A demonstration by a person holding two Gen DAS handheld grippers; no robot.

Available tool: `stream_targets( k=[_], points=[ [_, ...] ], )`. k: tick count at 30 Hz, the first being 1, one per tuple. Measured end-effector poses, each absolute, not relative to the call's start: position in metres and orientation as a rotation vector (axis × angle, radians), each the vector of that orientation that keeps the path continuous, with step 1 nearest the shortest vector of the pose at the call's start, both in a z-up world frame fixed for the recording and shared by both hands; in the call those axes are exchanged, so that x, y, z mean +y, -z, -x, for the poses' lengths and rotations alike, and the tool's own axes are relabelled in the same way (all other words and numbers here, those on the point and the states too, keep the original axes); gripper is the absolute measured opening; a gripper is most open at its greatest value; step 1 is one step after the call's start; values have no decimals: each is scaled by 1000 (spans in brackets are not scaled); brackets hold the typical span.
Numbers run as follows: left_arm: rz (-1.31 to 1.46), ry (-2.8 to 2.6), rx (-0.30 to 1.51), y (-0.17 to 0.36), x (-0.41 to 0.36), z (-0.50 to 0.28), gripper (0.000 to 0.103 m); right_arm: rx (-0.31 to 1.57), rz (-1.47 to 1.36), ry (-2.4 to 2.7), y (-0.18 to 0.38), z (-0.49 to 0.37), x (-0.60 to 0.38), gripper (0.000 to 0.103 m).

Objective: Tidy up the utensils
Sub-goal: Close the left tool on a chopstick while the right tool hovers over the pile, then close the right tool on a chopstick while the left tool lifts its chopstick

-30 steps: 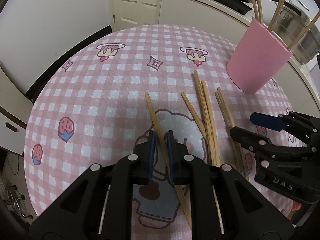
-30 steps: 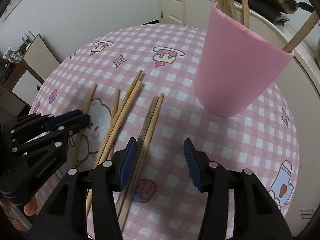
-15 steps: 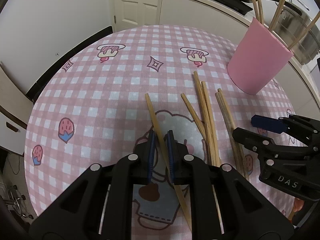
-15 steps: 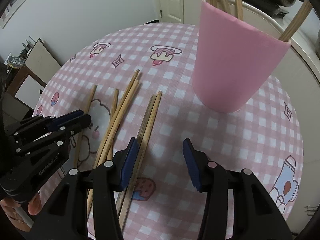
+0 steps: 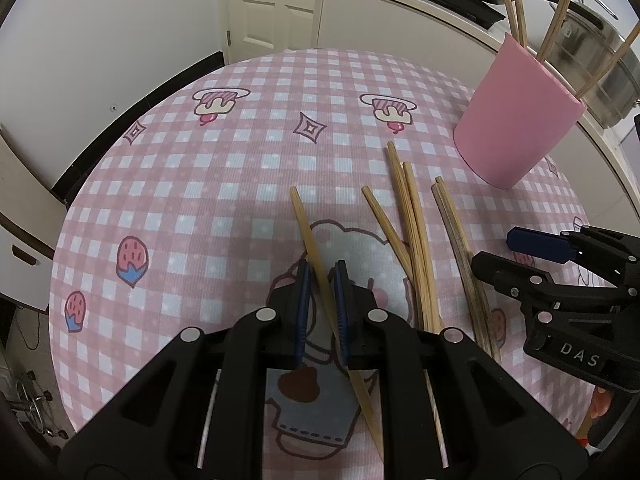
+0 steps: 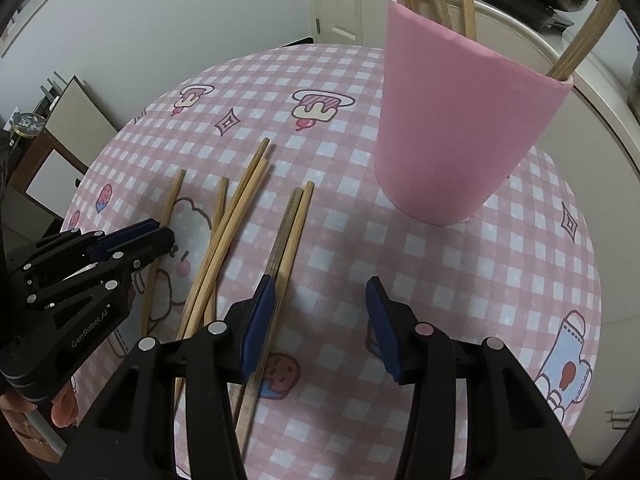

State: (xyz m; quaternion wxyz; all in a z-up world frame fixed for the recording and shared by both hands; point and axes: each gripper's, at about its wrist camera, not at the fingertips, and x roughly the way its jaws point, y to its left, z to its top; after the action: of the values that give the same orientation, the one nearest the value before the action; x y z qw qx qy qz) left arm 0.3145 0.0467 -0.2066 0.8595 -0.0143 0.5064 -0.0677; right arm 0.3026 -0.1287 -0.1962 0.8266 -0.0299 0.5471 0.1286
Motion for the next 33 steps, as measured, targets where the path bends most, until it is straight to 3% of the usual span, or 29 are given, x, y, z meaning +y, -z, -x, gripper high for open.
stream_targets(
  k=[17, 19, 21, 23, 33],
  points=[
    [25, 129, 1083, 206, 44, -320, 13, 1186, 184, -263, 202, -308, -114, 40],
    [10, 116, 1087, 206, 42, -321, 13, 1175, 187, -257, 202, -309, -112, 34],
    [3, 110, 1088, 207, 40, -323, 13, 1164, 200, -263, 203, -309, -106, 16],
    [3, 111, 1087, 207, 40, -322, 11, 1157, 218, -273, 203, -308, -98, 8],
    [125, 179, 1046, 185, 52, -308, 6, 1059, 154, -335, 177, -293, -110, 5]
  ],
)
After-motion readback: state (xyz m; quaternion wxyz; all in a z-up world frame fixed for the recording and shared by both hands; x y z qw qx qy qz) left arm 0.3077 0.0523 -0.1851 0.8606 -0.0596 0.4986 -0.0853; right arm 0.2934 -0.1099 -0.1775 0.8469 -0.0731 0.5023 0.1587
